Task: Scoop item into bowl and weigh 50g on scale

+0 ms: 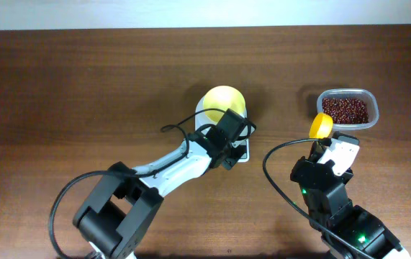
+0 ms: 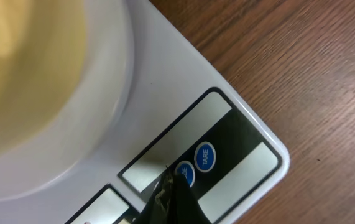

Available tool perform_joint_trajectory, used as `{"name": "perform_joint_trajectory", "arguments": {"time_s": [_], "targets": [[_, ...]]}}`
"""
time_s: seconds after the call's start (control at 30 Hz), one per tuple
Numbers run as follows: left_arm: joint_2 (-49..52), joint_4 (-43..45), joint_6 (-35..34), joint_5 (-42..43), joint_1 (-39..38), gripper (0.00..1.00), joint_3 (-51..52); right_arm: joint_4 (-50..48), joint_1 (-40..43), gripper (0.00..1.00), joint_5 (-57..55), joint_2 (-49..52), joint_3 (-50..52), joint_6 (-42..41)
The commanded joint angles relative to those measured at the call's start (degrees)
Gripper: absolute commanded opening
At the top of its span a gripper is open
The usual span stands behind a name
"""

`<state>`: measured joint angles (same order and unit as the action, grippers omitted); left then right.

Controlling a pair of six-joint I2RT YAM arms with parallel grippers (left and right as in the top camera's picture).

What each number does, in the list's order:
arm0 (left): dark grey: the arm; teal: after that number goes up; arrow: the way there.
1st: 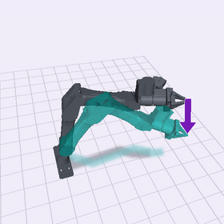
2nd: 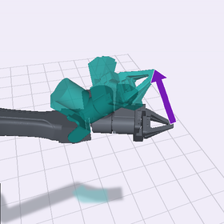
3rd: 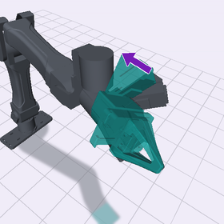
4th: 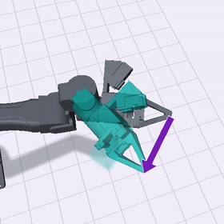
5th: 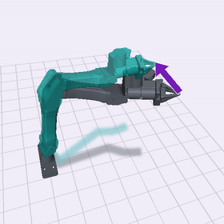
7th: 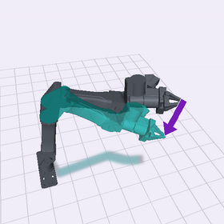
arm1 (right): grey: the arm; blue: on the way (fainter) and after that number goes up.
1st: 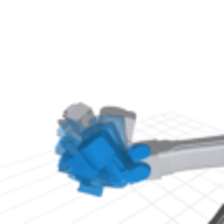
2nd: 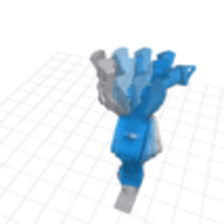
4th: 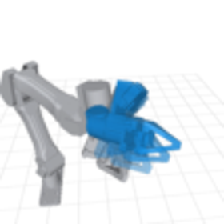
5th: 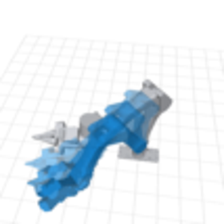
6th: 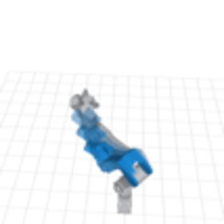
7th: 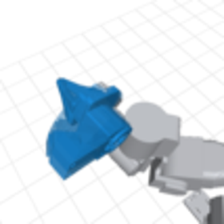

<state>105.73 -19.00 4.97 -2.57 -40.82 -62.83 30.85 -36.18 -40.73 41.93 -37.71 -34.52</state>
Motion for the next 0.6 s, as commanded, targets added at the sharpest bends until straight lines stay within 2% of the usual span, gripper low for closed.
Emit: {"name": "perform_joint_trajectory", "arguments": {"time_s": [0.0,0.17,0.23,0.57], "targets": [[1.95,0.35,0.66,-1.51,-0.02,0.00,0.35,-0.17,0.26,0.04,-1.36,-0.04,-1.31,-0.28],[2.14,1.01,0.20,-2.67,-0.02,0.00,0.35,-0.17,0.26,0.04,-1.36,-0.04,-1.29,-0.28],[2.16,1.03,-2.86,-5.22,-0.02,0.00,0.35,-0.17,0.26,0.04,-1.36,-0.04,-1.29,-0.28],[2.16,0.24,-2.10,-3.65,-0.02,0.00,0.35,-0.17,0.26,0.04,-1.36,-0.04,-1.29,-0.26]]}}
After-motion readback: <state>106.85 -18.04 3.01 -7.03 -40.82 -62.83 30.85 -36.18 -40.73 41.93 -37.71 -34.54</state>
